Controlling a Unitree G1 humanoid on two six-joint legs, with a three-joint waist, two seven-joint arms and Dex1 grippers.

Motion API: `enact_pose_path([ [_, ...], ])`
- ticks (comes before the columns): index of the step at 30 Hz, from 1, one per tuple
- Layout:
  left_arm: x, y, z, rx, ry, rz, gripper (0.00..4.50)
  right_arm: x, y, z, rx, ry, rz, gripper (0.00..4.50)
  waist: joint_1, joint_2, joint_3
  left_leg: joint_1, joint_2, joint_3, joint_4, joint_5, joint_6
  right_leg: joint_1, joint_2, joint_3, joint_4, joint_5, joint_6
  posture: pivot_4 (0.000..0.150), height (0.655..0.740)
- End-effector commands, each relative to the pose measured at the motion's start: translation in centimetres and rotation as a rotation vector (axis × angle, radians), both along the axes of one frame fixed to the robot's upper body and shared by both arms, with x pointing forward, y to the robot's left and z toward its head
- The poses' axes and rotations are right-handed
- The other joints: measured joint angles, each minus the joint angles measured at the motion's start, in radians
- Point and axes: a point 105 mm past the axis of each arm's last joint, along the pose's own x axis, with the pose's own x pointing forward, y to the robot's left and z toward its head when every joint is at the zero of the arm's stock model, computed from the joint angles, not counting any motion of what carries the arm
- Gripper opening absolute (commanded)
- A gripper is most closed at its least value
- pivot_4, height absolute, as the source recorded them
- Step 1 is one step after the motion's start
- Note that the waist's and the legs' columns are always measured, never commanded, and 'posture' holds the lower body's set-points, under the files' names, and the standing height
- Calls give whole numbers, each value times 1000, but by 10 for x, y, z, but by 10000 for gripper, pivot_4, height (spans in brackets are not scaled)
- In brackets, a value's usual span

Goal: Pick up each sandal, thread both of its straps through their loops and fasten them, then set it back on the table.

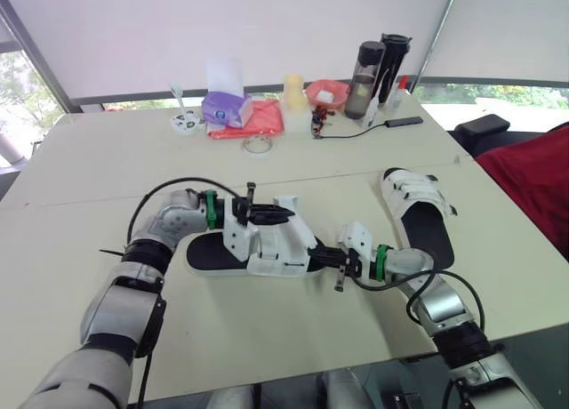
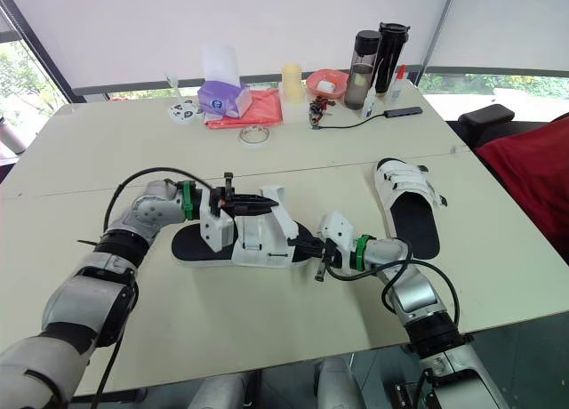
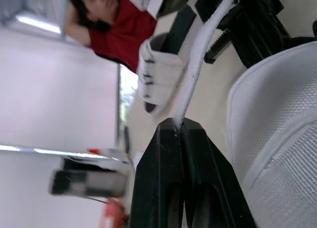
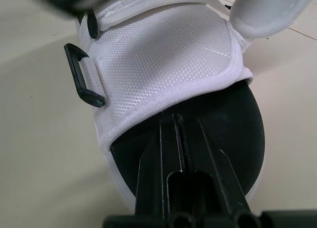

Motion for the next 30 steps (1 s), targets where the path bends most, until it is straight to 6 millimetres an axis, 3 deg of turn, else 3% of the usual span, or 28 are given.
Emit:
enact_pose_path([
  [1, 4, -1, 20, -9, -202, 3, 3012, 0, -3, -19, -54, 57, -20, 0, -1, 0, 0, 0, 0, 0, 0, 0, 0, 0, 0, 0, 0, 0, 0, 1500, 7400],
  [3, 14, -1, 23, -47, -244, 61, 8951, 1, -3, -19, -55, 54, -20, 0, -2, 0, 0, 0, 0, 0, 0, 0, 0, 0, 0, 0, 1, 0, 1, 1500, 7400],
  [10, 21, 8, 23, -99, -386, 54, 44452, 3, -4, -20, -72, 44, -18, 0, -6, 0, 0, 4, 0, 0, 0, 0, 0, 4, 1, 0, 1, -2, 5, 1500, 7400],
  [12, 25, 18, 26, -138, -357, 96, 44452, 3, -4, -21, -73, 44, -18, 0, -6, 0, 0, 4, 0, 0, 0, 0, 0, 4, 1, -1, 1, -2, 5, 1500, 7400],
  [17, 44, 42, 24, -287, -25, 307, 44452, 3, -5, -22, -73, 46, -22, 0, -6, 0, 0, 4, 0, 0, 0, 0, 0, 5, 1, -1, 1, -2, 5, 1500, 7400],
  [21, 42, 50, 24, -350, 185, 387, 44452, 3, -3, -24, -71, 49, -22, 0, -12, 1, 0, 5, 1, 0, 0, 0, 0, 5, 1, -1, 1, 0, 1, 1500, 7400],
  [24, 43, 63, 22, -450, 630, 517, 44452, 2, 2, -27, -72, 56, -5, 0, -22, 1, 0, 4, 3, 0, -1, 0, 0, 4, 1, 0, 1, 0, 1, 1500, 7400],
  [26, 31, 62, 27, -533, 949, 499, 44452, 1, 2, -30, -83, 59, 6, 0, -28, 1, 0, 4, 3, -1, -1, 0, 0, 4, 1, 0, 2, 0, 0, 1500, 7400],
  [30, 6, 57, 45, -598, 1248, 422, 44452, 1, 2, -31, -90, 58, 14, 0, -32, 1, 0, 6, 4, -3, -1, 0, 0, 6, 1, -1, 1, -2, -1, 1500, 7400],
])
